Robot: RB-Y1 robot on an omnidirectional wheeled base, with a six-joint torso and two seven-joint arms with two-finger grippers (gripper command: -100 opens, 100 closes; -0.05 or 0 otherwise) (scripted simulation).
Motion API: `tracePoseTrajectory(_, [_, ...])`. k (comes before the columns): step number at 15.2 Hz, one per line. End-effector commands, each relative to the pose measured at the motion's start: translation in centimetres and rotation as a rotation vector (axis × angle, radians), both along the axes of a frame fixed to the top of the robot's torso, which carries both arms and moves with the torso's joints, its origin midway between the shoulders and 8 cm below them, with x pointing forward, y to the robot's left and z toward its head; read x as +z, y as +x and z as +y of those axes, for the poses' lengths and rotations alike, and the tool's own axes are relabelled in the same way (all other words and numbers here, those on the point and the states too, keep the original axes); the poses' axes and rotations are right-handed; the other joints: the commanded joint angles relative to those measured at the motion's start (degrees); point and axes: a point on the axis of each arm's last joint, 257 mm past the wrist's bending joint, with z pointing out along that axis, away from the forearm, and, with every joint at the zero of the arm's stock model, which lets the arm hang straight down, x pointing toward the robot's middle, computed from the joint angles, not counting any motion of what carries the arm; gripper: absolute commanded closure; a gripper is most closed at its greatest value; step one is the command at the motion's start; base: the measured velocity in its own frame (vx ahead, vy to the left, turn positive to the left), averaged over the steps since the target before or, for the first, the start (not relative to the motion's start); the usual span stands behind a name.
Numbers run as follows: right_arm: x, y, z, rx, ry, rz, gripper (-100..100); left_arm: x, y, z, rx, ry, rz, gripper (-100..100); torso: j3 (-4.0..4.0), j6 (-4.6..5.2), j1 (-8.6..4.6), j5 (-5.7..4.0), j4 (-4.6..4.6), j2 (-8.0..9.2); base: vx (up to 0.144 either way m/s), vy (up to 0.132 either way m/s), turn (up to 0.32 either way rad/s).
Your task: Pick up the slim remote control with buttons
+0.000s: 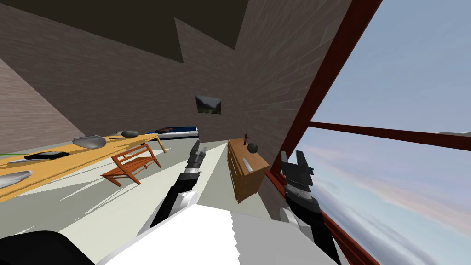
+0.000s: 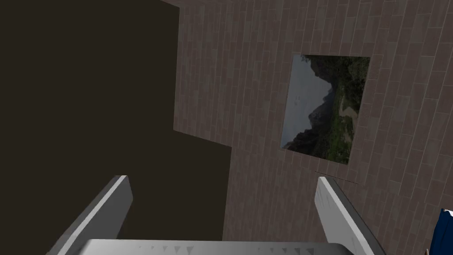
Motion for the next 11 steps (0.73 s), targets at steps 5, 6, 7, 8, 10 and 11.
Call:
tracePoseTrajectory(5, [-2.3,1.1,1.7,0.061,-0.065,0.069,-100,0.0,0.0,0.0,0.0,0.0,0.0,0,-0.01,-0.01,0.15,0.03,0.0,-0.01,0.002,0.034,0.038])
tracePoseTrajectory(6, [-3.6,1.5,2.3,0.085,-0.088,0.102,-100,0.0,0.0,0.0,0.0,0.0,0.0,0,-0.01,-0.01,0.17,0.04,0.0,-0.02,0.007,0.053,0.048])
tracePoseTrajectory(7, [-3.6,1.5,2.3,0.085,-0.088,0.102,-100,0.0,0.0,0.0,0.0,0.0,0.0,0,-0.02,-0.01,0.19,0.04,-0.01,-0.02,0.003,0.05,0.042])
tracePoseTrajectory(8, [-5.0,1.9,3.0,0.11,-0.111,0.139,-100,0.0,0.0,0.0,0.0,0.0,0.0,0,-0.01,-0.01,0.2,0.04,-0.01,-0.02,0.002,0.056,0.055])
tracePoseTrajectory(10, [-6.7,2.3,3.6,0.135,-0.132,0.181,-100,0.0,0.0,0.0,0.0,0.0,0.0,0,-0.01,-0.01,0.23,0.05,-0.01,-0.02,0.008,0.062,0.062])
tracePoseTrajectory(11, [-6.7,2.3,3.7,0.139,-0.14,0.183,-100,0.0,0.0,0.0,0.0,0.0,0.0,0,-0.02,-0.01,0.25,0.05,-0.01,-0.03,0.015,0.062,0.06])
